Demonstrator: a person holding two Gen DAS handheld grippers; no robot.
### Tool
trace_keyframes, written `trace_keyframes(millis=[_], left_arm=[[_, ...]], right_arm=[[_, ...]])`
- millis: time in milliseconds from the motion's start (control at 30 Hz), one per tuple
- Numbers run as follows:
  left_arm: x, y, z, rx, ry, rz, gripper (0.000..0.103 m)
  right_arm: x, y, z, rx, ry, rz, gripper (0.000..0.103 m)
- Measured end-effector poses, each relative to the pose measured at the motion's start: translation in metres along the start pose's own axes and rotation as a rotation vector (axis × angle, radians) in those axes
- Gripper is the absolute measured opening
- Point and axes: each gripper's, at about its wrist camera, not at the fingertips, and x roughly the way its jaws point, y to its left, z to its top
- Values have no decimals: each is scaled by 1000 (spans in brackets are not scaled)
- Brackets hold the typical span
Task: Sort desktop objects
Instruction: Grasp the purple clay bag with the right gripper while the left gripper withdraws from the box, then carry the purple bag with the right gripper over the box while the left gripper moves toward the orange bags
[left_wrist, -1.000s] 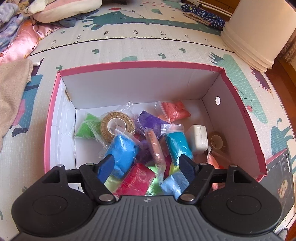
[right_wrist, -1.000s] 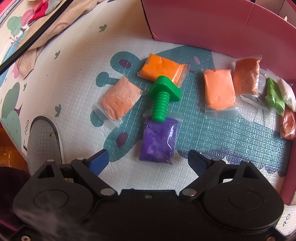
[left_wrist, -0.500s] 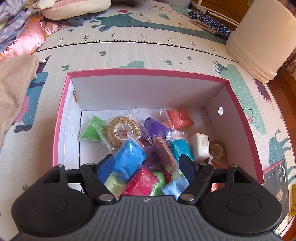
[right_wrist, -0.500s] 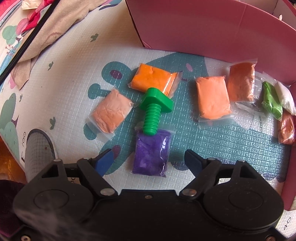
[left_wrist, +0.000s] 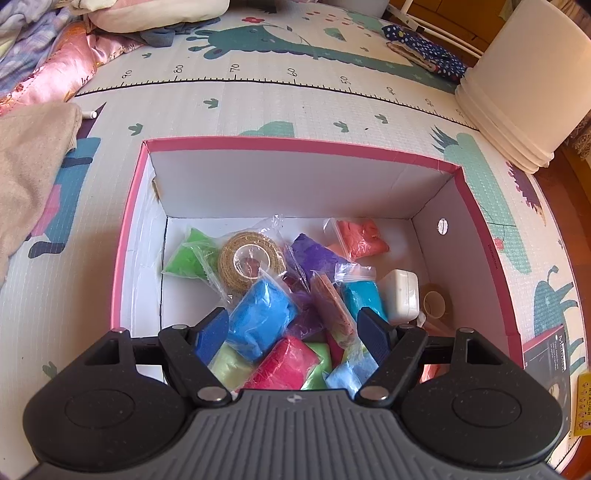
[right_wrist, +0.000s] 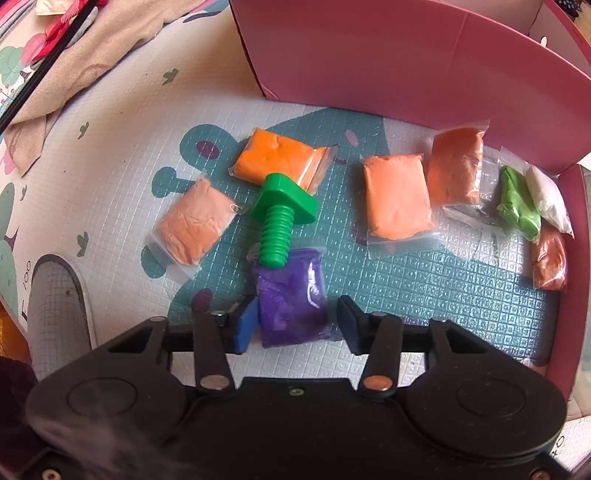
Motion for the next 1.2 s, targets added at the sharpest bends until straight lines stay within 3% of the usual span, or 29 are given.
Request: trace_keyframes(millis=[200,933,1200], left_arm=[[-1,-2,-2,8,4,-3,76],[-26,-12,-10,7,-11,-2,76],[-49,-23,-17,16,-28,-18,76]], right_arm=[[-3,-6,-2,-18,-9,-33,39],[-41,-37,-23,-64,-7,87,37],[-68,-50,-28,-102,-45,63,37]])
